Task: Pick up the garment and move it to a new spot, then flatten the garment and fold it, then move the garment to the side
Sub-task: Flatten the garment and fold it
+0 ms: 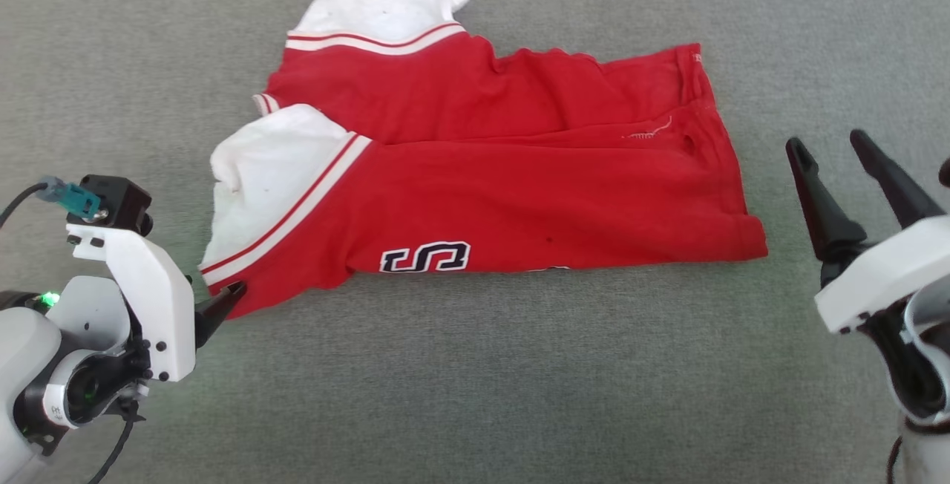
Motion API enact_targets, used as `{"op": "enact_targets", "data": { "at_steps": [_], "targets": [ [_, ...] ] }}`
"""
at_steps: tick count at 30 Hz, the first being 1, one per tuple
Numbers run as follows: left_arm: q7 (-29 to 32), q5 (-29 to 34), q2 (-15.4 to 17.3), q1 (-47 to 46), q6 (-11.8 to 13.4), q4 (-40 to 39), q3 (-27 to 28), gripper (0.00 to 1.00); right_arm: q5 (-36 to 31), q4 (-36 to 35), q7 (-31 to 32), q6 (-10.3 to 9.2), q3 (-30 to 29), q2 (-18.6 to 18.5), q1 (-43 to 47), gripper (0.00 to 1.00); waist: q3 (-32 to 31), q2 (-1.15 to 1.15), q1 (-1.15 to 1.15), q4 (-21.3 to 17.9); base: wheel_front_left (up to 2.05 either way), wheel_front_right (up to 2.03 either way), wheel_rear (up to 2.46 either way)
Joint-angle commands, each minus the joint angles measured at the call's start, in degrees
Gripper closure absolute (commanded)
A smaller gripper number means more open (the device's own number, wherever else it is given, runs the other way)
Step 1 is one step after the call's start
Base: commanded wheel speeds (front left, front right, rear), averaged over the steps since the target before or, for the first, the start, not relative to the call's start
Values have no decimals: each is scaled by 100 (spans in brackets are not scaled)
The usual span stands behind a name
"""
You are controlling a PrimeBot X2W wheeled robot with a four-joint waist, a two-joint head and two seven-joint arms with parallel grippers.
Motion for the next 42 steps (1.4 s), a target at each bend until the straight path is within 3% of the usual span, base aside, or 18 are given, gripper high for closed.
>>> {"op": "enact_targets", "data": {
  "at_steps": [1, 5, 11, 12, 19, 31, 32, 33, 37, 42],
  "targets": [
    [-51, -137, -5, 93, 47, -13, 72, 0, -12, -127, 37, -5, -39, 142, 114, 0, 57, 0, 0, -63, 0, 0, 0],
    [-127, -241, -99, 179, 32, 226, 128, 0, 21, -266, 242, -5, 14, 290, 321, 0, 131, 0, 0, -141, 0, 0, 0],
    [-145, -377, -389, 194, -118, 734, 83, 1, 187, -166, 687, -5, 267, 104, 466, 0, 181, 0, 0, -183, 0, 0, 0],
    [-108, -370, -440, 189, -184, 801, 38, 100, 206, -123, 775, -5, 303, 73, 472, 0, 187, 0, 0, -185, 0, 0, 0],
    [-52, -307, -760, 28, -458, 1085, -88, 100, 261, 373, 1336, -5, 326, -12, 243, 0, 208, 0, 0, -51, 0, 0, 0],
    [-91, -173, -1106, -204, -660, 1290, -169, 100, 129, 1786, 2568, -4, 809, 19, -463, 0, 296, 0, 0, 219, 0, 0, 0],
    [-113, -178, -1138, -220, -665, 1298, -157, 100, 177, 1857, 2696, -3, 900, 21, -481, 58, 300, 0, 0, 240, 0, 0, 0],
    [-120, -179, -1162, -237, -682, 1308, -156, 100, 218, 1904, 2762, -2, 937, 12, -499, 100, 301, 0, 0, 265, 0, 0, 0],
    [-156, -205, -1112, -250, -701, 1331, -106, 100, 325, 1827, 2957, -4, 911, -151, -622, 100, 283, 0, 0, 310, 0, 0, 0],
    [-115, -298, -828, -194, -625, 1121, 25, 100, 535, 1459, 3202, -4, 772, -414, -676, 100, 195, 0, 0, 324, 0, 0, 0]
  ]
}}
